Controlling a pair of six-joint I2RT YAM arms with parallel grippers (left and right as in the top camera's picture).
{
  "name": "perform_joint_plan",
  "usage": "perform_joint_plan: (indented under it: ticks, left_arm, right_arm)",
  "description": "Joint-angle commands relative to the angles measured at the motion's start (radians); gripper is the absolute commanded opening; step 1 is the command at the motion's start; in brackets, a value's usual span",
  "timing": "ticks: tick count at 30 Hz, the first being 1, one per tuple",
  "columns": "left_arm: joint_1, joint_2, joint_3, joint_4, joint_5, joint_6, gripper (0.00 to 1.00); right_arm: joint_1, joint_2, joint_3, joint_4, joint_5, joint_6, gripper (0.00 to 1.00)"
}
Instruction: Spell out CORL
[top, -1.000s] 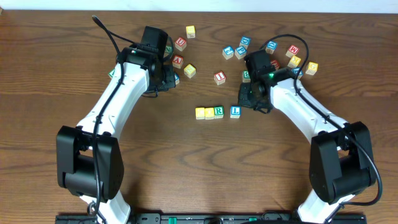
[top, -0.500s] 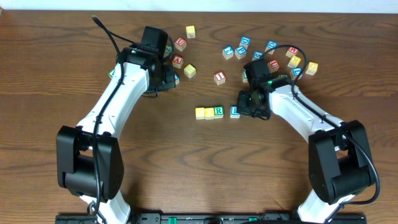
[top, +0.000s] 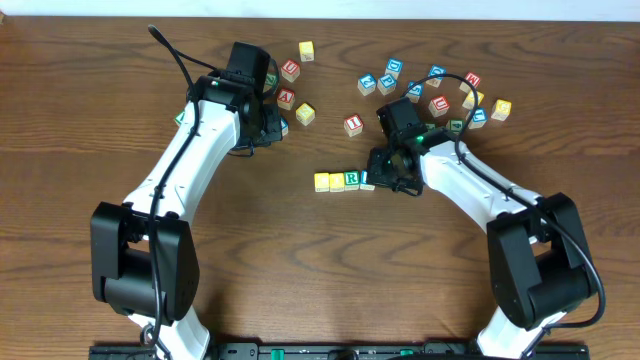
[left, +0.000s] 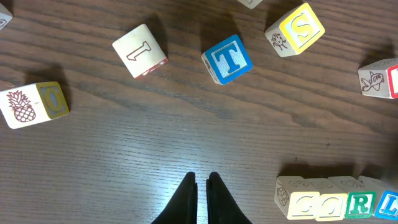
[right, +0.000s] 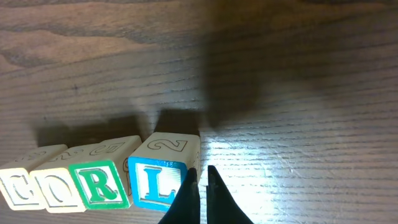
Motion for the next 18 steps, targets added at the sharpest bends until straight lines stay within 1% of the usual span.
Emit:
perform_joint_plan:
  ticks: [1, 12, 18]
  left_arm:
    - [0.002, -0.009, 0.021, 0.001, -0.016, 0.009, 0.07]
    - [0.002, -0.009, 0.021, 0.002, -0.016, 0.009, 0.08]
    - [0.002, -0.009, 0.021, 0.002, -0.016, 0.009, 0.07]
  right_arm:
    - [0.004, 0.016, -0.008, 0.006, -0.008, 0.014, 0.01]
    - [0.005, 0.016, -0.008, 0.042, -0.009, -0.010, 0.01]
    - [0.003, 0.016, 0.000, 0.060, -0.009, -0.063, 0.01]
